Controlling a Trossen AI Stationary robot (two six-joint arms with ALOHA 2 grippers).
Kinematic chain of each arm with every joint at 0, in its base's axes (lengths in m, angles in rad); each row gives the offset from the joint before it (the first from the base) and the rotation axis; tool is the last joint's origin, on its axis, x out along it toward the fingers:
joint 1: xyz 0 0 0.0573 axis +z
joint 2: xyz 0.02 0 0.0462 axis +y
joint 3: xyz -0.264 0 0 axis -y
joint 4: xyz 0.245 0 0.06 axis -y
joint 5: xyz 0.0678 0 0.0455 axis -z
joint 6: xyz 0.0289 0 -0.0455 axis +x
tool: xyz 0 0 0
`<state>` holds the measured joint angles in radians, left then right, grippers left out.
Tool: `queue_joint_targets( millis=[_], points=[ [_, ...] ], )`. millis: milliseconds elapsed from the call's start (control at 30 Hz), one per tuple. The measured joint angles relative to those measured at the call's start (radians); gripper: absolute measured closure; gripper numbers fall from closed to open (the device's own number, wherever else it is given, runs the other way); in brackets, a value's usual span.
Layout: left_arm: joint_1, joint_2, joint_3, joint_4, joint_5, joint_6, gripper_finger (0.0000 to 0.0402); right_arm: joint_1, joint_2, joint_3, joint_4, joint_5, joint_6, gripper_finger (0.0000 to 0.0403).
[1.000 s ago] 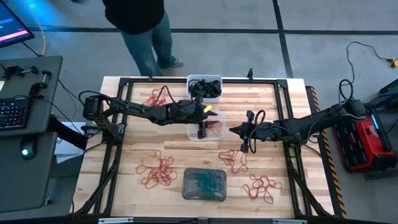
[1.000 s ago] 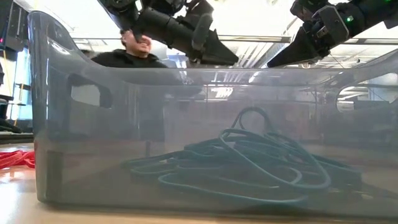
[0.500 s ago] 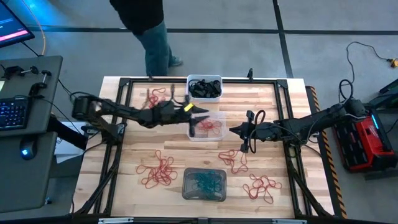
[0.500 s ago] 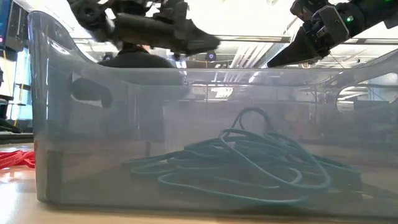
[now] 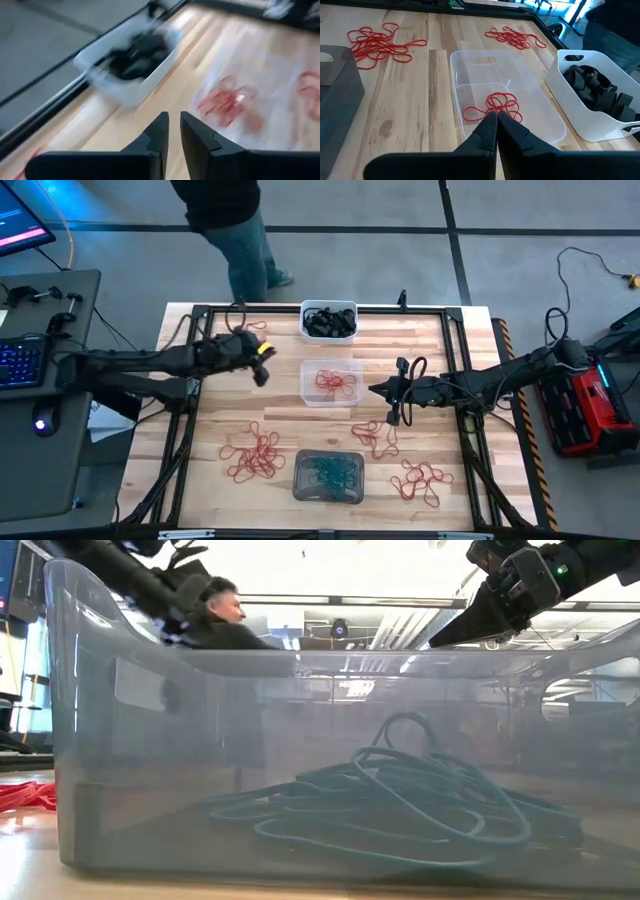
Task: Sort rubber bands into baskets
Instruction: Put the red rubber band into the transparent bin
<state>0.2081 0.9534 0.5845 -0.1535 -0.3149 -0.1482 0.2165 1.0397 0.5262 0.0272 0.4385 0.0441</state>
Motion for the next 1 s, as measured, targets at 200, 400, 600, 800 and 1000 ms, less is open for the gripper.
queue_joint_targets(
  millis=[200,400,600,800,1000],
  points=[
    [0.115,-0.083,0.0,-0.254,0.026,-0.041,0.0397,0.0,0.0,0.0,0.0,0.0,0.0,0.0403],
    [0.254,-0.034,0.0,-0.335,0.181,-0.001,0.0401,0.0,0.0,0.0,0.008,0.0,0.0,0.0403],
    [0.394,0.063,0.015,-0.419,0.233,0.04,0.0401,0.0,0.0,0.0,0.009,-0.001,0.0,0.0403],
    [0.457,0.191,0.063,-0.47,0.224,0.052,0.0376,0.0,0.0,0.0,0.02,-0.014,0.0,0.0403],
    [0.461,0.334,0.116,-0.477,0.172,0.073,0.0318,0.0,0.0,0.0,0.024,-0.023,0.0,0.0403]
  ],
)
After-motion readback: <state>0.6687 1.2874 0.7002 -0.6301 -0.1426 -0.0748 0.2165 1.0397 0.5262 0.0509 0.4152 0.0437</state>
